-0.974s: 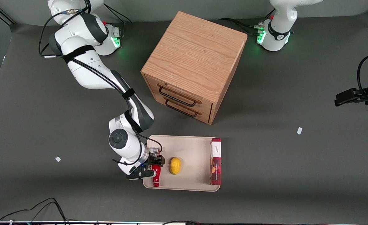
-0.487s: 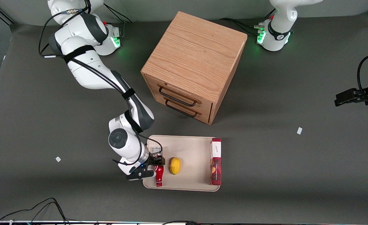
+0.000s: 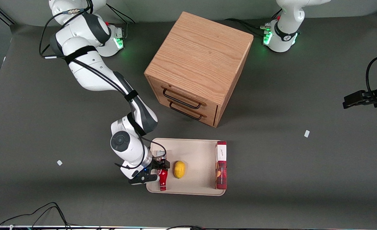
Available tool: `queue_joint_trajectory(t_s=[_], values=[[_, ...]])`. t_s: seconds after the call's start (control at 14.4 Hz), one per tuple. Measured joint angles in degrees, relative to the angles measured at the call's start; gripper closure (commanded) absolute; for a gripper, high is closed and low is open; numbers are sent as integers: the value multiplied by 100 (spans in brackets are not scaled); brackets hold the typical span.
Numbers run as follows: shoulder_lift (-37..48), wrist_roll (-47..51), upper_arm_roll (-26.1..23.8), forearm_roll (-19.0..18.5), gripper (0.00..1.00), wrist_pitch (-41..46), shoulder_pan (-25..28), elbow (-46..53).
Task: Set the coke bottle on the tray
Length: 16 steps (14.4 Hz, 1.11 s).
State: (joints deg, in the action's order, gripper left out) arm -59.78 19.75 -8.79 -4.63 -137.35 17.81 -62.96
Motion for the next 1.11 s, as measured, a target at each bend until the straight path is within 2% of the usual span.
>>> queue_joint_trajectory(t_s=[0.21, 0.42, 0.56, 0.77, 0.97, 1.11], values=[[441, 0, 6, 0, 0, 31, -153, -368], [1434, -2, 5, 3, 0, 110, -540, -1543], [2290, 8, 13, 161, 0, 241, -734, -2451], [3717, 4, 84, 370, 0, 1095, -1015, -3537], [5033, -55, 395, 417, 0, 2141, -1044, -4209], [5757, -416, 663, 612, 0, 2543, -1043, -4557]])
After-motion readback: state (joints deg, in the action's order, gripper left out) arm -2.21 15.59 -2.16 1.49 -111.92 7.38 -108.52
